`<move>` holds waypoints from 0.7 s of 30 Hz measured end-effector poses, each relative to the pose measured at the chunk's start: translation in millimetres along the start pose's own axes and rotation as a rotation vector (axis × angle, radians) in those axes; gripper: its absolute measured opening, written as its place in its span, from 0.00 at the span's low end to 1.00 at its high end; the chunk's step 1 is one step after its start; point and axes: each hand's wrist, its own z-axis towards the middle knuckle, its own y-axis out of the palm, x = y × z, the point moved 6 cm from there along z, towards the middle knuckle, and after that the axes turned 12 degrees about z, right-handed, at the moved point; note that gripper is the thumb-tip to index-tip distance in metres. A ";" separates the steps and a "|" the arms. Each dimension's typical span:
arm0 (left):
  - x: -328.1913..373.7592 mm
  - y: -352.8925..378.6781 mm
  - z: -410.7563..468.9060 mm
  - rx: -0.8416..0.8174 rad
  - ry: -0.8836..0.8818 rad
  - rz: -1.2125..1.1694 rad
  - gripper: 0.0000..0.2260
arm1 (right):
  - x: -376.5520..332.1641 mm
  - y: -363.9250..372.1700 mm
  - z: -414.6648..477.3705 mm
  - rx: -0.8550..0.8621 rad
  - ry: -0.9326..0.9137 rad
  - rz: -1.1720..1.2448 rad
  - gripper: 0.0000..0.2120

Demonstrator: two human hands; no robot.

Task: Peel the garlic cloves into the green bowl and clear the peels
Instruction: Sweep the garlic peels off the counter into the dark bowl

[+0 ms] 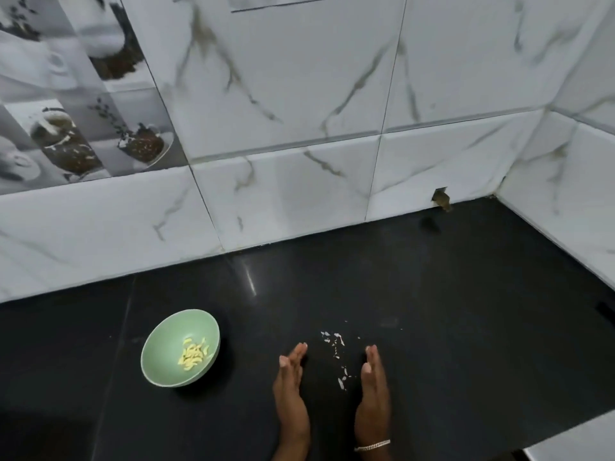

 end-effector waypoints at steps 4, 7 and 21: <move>7.6 13.3 -4.3 -0.129 -0.064 -0.132 0.40 | 8.7 25.2 6.0 -0.134 -0.105 -0.264 0.31; -1.1 11.4 -3.6 -0.064 0.008 -0.103 0.45 | 12.2 50.8 28.1 -0.167 -0.121 -0.358 0.35; 14.4 60.3 31.1 -0.323 0.222 0.458 0.38 | -7.9 52.8 107.4 -0.902 -0.421 -1.371 0.39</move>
